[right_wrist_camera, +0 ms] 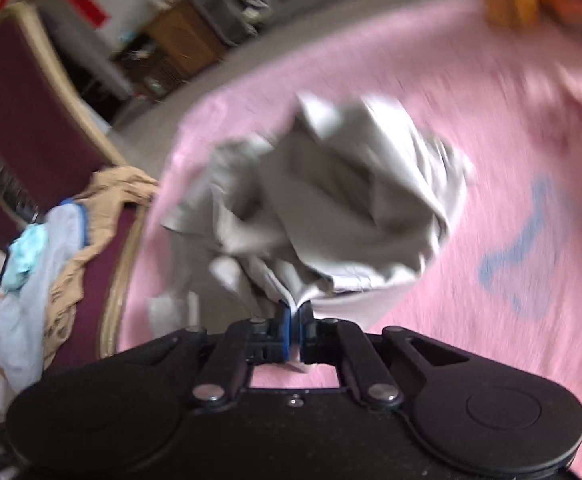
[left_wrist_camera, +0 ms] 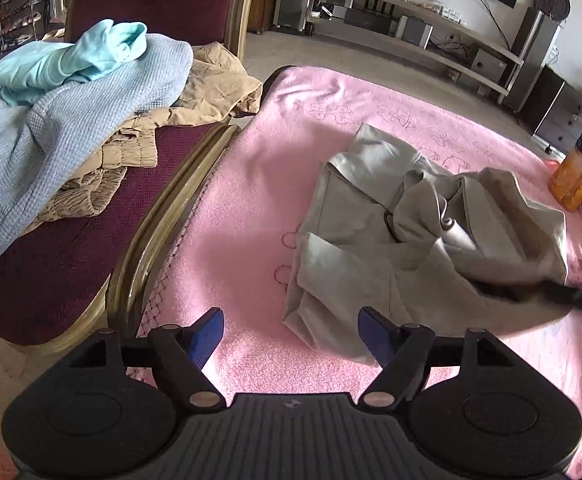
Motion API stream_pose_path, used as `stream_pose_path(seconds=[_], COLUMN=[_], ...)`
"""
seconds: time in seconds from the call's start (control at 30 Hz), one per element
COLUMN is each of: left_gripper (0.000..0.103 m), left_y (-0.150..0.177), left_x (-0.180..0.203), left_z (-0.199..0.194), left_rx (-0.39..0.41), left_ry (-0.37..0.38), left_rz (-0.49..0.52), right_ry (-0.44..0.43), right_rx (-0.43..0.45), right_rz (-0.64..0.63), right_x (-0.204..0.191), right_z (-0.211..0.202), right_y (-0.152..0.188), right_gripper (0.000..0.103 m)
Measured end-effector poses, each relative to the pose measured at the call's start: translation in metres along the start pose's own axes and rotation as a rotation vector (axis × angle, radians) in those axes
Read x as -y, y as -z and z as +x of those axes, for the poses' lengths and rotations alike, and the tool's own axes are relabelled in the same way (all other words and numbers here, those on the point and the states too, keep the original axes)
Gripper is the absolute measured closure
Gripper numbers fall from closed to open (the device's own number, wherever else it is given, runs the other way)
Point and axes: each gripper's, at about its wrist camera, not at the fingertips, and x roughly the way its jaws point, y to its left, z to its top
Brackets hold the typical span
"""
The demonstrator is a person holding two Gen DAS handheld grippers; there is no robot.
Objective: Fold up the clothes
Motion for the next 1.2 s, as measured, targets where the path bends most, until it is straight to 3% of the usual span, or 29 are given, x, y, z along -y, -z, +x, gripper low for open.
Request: stream_pose_path(seconds=[0.1, 0.2, 0.3, 0.33, 0.37, 0.4, 0.5, 0.67, 0.87, 1.0, 1.1, 1.17, 1.2], left_gripper=[0.033, 0.039, 0.04, 0.04, 0.04, 0.042, 0.044, 0.047, 0.047, 0.045, 0.045, 0.044, 0.044], left_y=[0.0, 0.002, 0.006, 0.007, 0.01, 0.012, 0.02, 0.026, 0.026, 0.033, 0.037, 0.036, 0.036], left_x=[-0.005, -0.003, 0.008, 0.013, 0.018, 0.024, 0.038, 0.052, 0.063, 0.077, 0.081, 0.078, 0.076], left_z=[-0.006, -0.012, -0.013, -0.013, -0.013, -0.013, -0.012, -0.005, 0.006, 0.009, 0.013, 0.013, 0.012], left_rx=[0.023, 0.029, 0.017, 0.012, 0.007, 0.002, -0.008, -0.028, -0.043, -0.049, -0.069, -0.071, -0.07], left_ry=[0.018, 0.054, 0.087, 0.096, 0.103, 0.11, 0.118, 0.111, 0.095, 0.091, 0.094, 0.097, 0.097], left_rz=[-0.021, -0.011, 0.031, 0.048, 0.07, 0.092, 0.156, 0.208, 0.218, 0.294, 0.315, 0.306, 0.298], right_ry=[0.02, 0.105, 0.218, 0.243, 0.263, 0.282, 0.308, 0.214, -0.069, -0.158, -0.183, -0.142, -0.091], right_rx=[0.176, 0.353, 0.405, 0.38, 0.349, 0.318, 0.243, 0.174, 0.029, -0.118, -0.188, -0.17, -0.145], right_rz=[-0.179, -0.323, -0.341, -0.309, -0.263, -0.217, -0.133, -0.05, 0.107, 0.191, 0.314, 0.422, 0.47], right_x=[-0.021, -0.025, 0.002, 0.017, 0.035, 0.052, 0.092, 0.123, 0.126, 0.119, 0.122, 0.128, 0.132], right_z=[-0.067, -0.136, -0.172, -0.172, -0.167, -0.163, -0.141, -0.105, -0.062, -0.024, -0.004, 0.002, 0.002], right_y=[-0.03, -0.055, -0.077, -0.083, -0.086, -0.089, -0.081, -0.054, -0.006, 0.023, 0.033, 0.033, 0.032], right_gripper=[0.099, 0.1, 0.094, 0.087, 0.067, 0.061, 0.061, 0.056, 0.057, 0.057, 0.05, 0.034, 0.033])
